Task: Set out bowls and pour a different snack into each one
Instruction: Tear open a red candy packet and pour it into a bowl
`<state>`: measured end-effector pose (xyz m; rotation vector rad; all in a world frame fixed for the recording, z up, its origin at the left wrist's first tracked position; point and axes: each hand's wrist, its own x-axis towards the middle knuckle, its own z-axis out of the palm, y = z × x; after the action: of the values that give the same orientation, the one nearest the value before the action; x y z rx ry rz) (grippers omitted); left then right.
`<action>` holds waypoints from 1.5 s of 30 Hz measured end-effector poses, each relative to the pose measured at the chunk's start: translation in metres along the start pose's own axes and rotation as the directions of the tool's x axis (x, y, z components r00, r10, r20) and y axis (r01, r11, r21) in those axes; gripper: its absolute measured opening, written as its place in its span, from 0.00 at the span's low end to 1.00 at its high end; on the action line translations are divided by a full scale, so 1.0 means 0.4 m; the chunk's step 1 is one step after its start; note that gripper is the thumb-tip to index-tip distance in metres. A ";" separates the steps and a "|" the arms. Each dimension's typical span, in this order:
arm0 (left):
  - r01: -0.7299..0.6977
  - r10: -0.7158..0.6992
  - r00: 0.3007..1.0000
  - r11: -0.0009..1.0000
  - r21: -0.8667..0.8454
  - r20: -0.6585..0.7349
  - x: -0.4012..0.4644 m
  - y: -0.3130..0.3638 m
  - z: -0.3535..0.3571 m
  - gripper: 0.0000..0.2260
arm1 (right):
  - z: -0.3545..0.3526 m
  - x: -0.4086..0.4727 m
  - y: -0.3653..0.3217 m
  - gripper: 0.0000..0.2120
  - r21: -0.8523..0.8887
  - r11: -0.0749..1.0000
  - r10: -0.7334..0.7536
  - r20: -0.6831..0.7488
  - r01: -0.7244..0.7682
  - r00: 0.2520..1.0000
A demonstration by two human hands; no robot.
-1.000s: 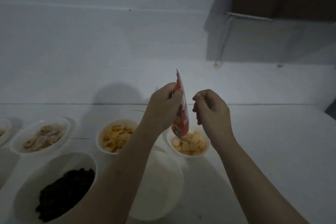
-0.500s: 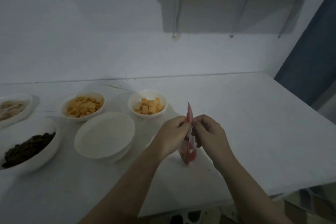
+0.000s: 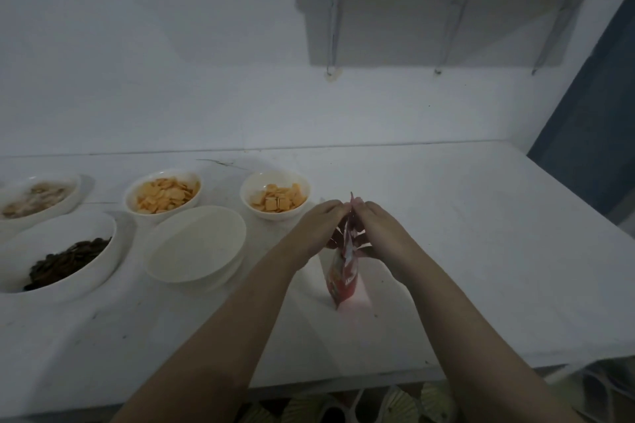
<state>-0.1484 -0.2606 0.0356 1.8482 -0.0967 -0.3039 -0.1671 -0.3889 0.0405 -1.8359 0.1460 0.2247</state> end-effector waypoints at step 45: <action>-0.226 0.236 0.963 0.971 0.083 -0.134 0.051 -0.009 -0.009 0.10 | -0.019 0.044 -0.004 0.11 -0.247 0.917 -0.335 -0.057 0.312 0.940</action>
<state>-0.1280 -0.2607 0.0299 1.8973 -0.2238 -0.0046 -0.1493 -0.3954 0.0399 -2.0755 -0.1239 -0.0870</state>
